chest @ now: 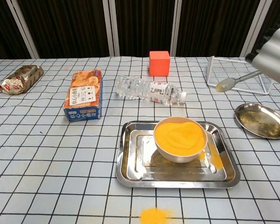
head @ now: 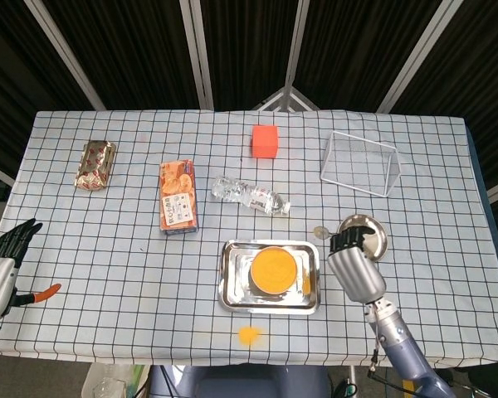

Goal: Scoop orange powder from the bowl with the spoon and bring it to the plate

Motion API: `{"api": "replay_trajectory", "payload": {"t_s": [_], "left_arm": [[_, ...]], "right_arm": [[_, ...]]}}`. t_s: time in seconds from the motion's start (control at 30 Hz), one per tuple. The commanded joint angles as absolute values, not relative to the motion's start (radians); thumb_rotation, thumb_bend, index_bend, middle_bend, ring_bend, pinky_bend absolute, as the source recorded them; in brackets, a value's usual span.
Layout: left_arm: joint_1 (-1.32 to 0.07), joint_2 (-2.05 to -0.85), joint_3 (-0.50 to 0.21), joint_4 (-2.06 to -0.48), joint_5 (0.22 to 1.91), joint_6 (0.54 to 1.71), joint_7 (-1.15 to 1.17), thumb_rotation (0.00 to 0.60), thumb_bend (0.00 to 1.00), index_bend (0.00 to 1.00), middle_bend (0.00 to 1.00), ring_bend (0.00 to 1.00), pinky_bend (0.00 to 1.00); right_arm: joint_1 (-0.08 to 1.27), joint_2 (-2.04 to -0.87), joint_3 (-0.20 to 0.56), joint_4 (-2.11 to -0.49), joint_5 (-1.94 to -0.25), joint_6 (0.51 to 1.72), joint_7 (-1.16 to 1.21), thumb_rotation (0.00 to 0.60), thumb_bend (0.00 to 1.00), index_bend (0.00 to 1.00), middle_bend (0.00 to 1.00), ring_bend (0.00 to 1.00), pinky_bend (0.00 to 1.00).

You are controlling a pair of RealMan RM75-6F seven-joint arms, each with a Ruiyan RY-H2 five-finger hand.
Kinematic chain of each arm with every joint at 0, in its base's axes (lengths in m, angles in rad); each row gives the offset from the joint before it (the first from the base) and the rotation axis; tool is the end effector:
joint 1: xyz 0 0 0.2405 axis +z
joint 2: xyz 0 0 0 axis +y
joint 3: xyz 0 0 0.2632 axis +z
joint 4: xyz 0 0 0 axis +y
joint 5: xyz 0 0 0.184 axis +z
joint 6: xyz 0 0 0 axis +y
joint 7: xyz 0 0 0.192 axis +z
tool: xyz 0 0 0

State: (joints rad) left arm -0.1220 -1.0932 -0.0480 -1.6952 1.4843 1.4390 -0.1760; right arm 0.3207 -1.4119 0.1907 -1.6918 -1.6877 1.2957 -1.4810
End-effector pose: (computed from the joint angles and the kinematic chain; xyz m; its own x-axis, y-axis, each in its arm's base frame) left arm -0.2906 0.2366 0.1791 0.1725 0.0476 0.9839 0.9848 -0.0263 -0.1714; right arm -0.1582 -0.2887 0.0838 0.8999 0.4351 0.0278 0.0153 -0.0951 0.9954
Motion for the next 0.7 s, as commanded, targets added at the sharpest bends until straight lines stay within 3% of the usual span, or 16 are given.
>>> {"api": "replay_trajectory", "payload": {"t_s": [0.03,0.33,0.7], "left_arm": [[-0.122,-1.093,-0.05,-1.696,1.481,1.439,-0.178,0.6,0.01,0.0,0.0,0.0,0.0],[-0.122,-1.093,-0.051,-1.696,1.476,1.436,-0.177,0.6,0.01,0.0,0.0,0.0,0.0],[-0.121,-1.092,-0.051,-1.696,1.473,1.436,-0.177,0.6,0.01,0.0,0.0,0.0,0.0]], "right_arm": [[0.283,-1.402,0.211,-1.617,-1.602,1.339,-1.366,0.6,0.56,0.69,0.62,0.49,0.51],[0.243,-1.483,0.213,-1.432,-1.426,1.349,-1.157,0.6,0.56,0.69,0.62,0.49,0.51],[0.257,-1.565,0.185,-1.344,-1.378,1.345,-1.057,0.6,0.56,0.69,0.62,0.49,0.51]]}}
